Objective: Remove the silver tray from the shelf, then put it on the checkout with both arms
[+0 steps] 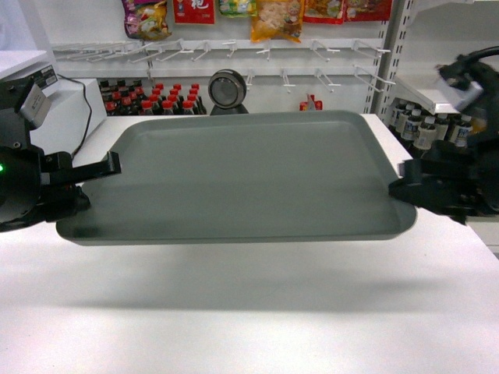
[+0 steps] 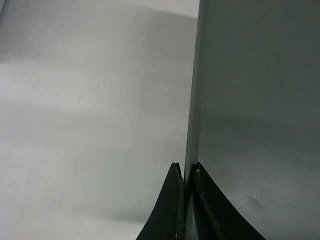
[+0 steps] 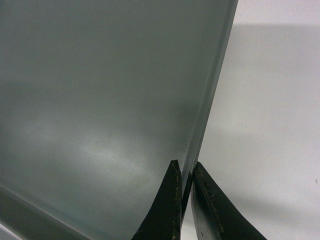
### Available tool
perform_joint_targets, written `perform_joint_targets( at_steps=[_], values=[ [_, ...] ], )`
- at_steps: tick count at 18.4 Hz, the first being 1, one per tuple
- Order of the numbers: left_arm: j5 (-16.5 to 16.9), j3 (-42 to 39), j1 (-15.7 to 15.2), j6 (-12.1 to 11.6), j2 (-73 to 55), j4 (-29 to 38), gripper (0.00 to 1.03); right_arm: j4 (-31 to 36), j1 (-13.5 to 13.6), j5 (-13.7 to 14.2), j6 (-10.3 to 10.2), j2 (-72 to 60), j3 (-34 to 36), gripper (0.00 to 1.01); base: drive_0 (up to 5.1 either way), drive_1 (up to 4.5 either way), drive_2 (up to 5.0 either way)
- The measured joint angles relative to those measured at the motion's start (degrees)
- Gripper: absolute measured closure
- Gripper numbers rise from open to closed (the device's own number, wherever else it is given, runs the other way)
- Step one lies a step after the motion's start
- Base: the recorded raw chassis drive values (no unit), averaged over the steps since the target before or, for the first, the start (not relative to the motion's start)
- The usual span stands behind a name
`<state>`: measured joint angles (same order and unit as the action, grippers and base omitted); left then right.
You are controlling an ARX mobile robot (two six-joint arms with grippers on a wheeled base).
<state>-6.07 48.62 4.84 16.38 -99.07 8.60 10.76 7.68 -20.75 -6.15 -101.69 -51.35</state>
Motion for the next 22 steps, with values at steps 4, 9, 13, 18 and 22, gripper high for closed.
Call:
perform_joint_targets(
  at_steps=[4,9,13,18,22],
  values=[
    [1.66,10.12,-2.03,-2.05,-13.14,-1.42,1.00,-2.84,2.23,3.15,0.74,-15.23,-13.33,0.98,0.0,0.00,0.0],
    [-0.15,18.64,-1.05,-2.99,-23.17,-4.28,1.00,-5.99,4.33,10.54,4.11,-26.34,-22.97,0.98,0.0,0.00,0.0],
    [-2.86,22.91,0.83,-4.42,-27.93,-4.35,0.91,-0.22,4.74,17.77,7.43,-28.79,-22.40,0.87,0.0,0.00,0.0],
    [-8.57,11.69,1.88,-5.18,-12.22,8.07,0.24,15.98,-1.40,18.03,4.90,-11.87,-7.80,0.20,0.0,0.00,0.0],
    [0.74,-9.18,1.11,-13.97,-1.88,51.32,0.56,54.16,-2.21,25.90,5.60,-6.16,12.72,0.57,0.0,0.00,0.0]
  ],
)
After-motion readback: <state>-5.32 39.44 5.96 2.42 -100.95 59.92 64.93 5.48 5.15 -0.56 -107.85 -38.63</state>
